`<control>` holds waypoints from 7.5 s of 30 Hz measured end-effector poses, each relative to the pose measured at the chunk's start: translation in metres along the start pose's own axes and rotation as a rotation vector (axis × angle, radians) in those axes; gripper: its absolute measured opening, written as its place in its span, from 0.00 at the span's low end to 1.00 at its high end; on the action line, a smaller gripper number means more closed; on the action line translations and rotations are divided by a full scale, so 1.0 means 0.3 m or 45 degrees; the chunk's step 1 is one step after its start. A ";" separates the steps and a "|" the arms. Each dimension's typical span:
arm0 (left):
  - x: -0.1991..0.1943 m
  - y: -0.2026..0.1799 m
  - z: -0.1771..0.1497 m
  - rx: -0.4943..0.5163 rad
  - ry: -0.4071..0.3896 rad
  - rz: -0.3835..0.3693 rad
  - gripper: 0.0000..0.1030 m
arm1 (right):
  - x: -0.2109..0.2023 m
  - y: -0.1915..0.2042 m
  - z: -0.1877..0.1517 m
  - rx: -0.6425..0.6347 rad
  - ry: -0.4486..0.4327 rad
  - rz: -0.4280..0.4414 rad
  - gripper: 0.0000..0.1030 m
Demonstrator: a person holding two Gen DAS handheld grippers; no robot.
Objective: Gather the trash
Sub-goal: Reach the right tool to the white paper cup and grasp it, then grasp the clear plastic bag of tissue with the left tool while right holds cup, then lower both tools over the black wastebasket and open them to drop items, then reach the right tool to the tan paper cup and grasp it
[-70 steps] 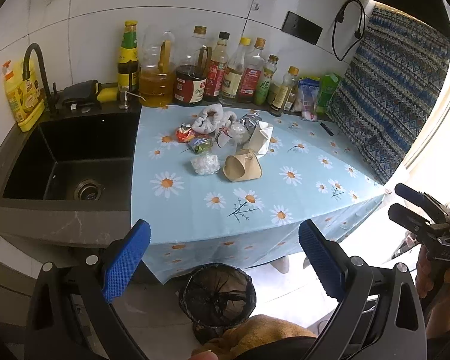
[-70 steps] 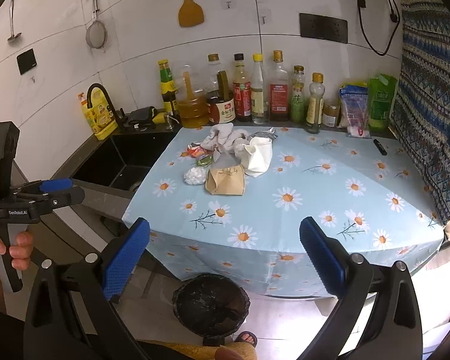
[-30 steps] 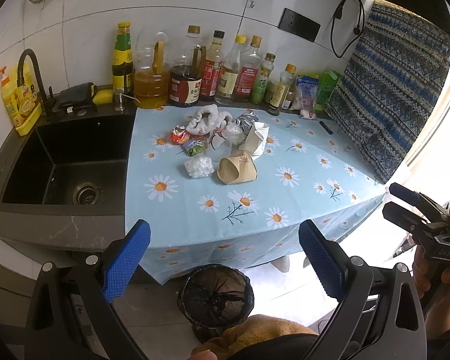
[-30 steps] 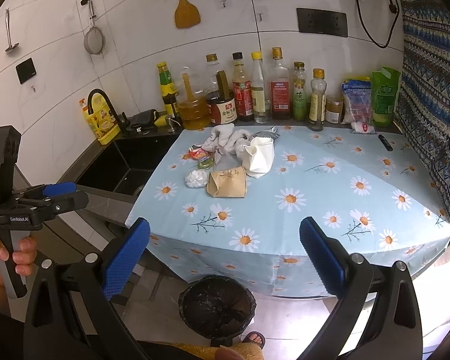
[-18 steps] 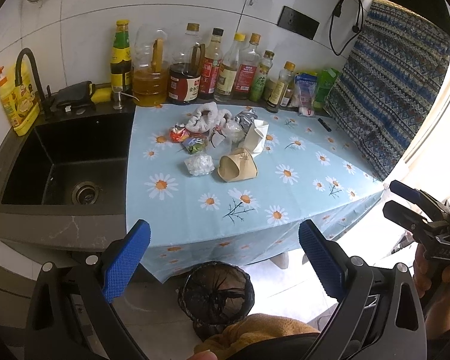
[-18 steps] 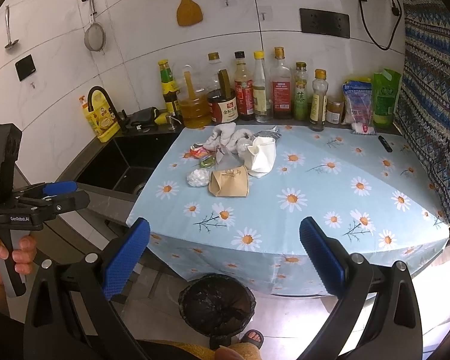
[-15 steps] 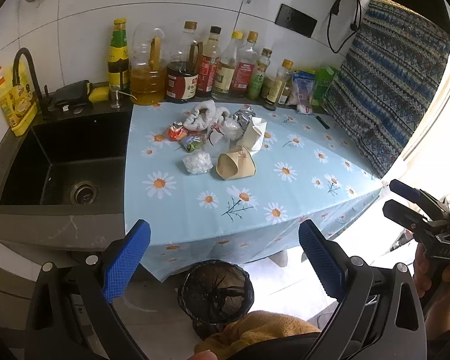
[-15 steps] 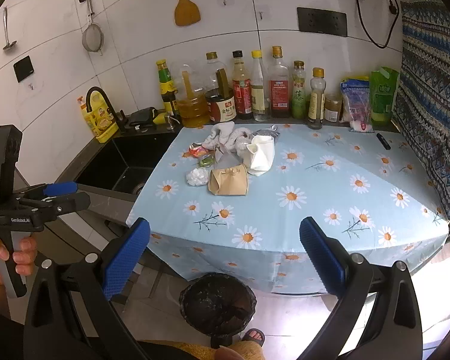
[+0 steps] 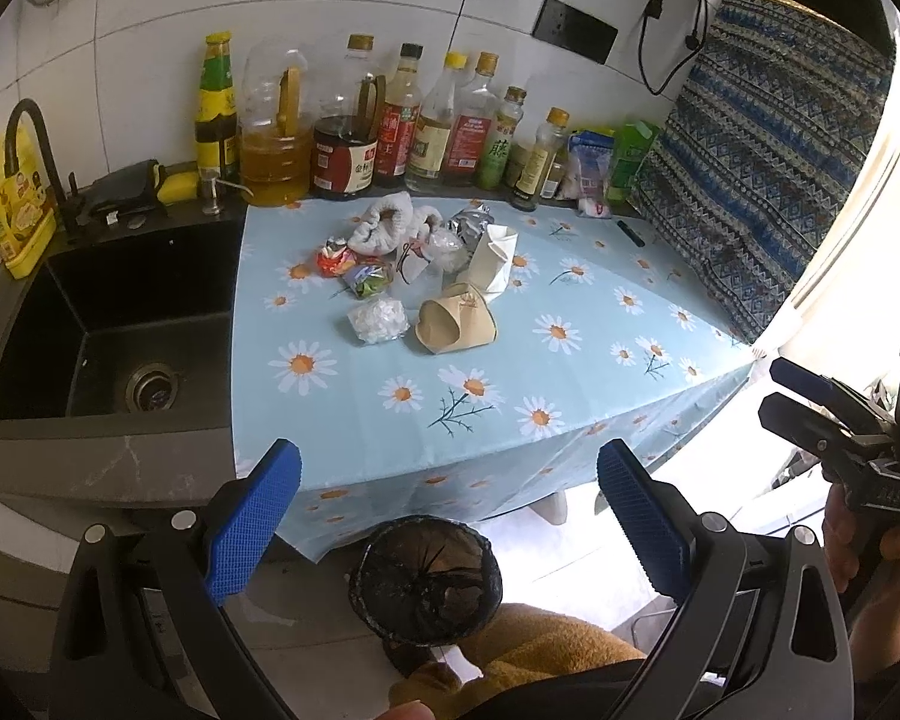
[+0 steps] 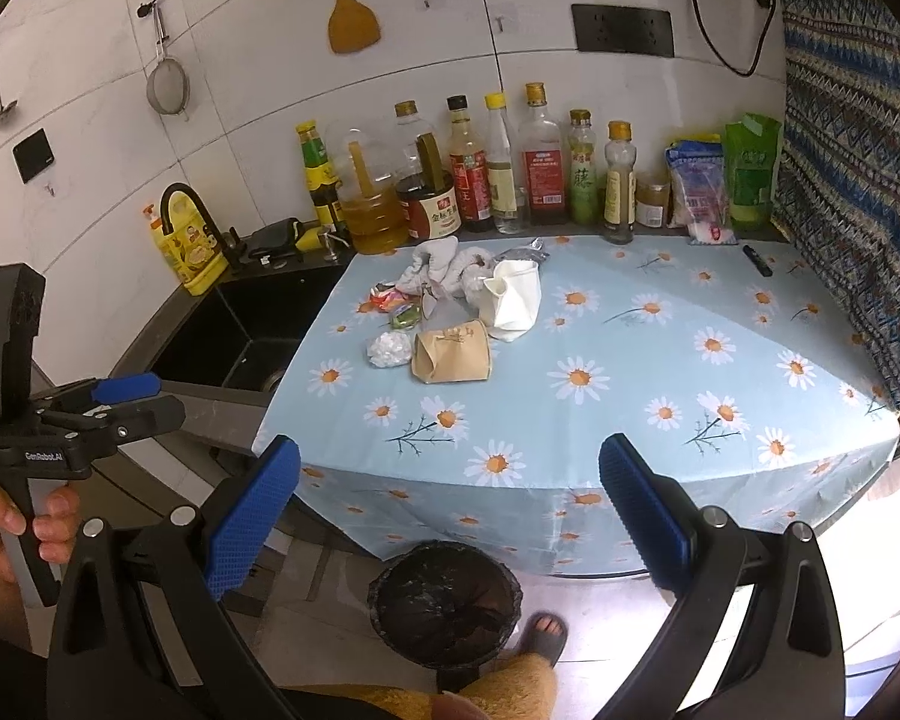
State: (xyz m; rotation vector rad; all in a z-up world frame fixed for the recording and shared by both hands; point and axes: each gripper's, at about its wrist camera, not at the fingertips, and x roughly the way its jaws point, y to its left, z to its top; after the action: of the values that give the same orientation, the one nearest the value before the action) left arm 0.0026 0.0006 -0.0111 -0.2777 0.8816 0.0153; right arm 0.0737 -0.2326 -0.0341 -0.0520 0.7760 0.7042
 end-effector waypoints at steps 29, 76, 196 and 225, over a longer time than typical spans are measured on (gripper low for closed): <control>0.488 0.157 0.199 -0.354 0.170 0.082 0.93 | 0.767 -0.308 0.308 -0.007 0.275 0.216 0.96; 0.833 0.316 0.314 -0.612 0.307 0.178 0.87 | 0.784 -0.419 0.376 -0.053 0.203 0.303 0.74; 0.422 0.183 -0.044 -0.414 0.302 -0.118 0.65 | 0.513 -0.056 0.040 -0.030 0.257 0.248 0.94; 0.449 0.315 0.084 -0.602 0.265 0.088 0.76 | 1.028 -0.153 0.251 -0.062 0.440 0.325 0.95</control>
State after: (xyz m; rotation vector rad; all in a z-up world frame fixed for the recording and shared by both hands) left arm 0.0956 0.0845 -0.1206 -0.6996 1.0891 0.2653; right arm 0.3023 -0.0722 -0.1920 -0.1226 1.1090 0.9717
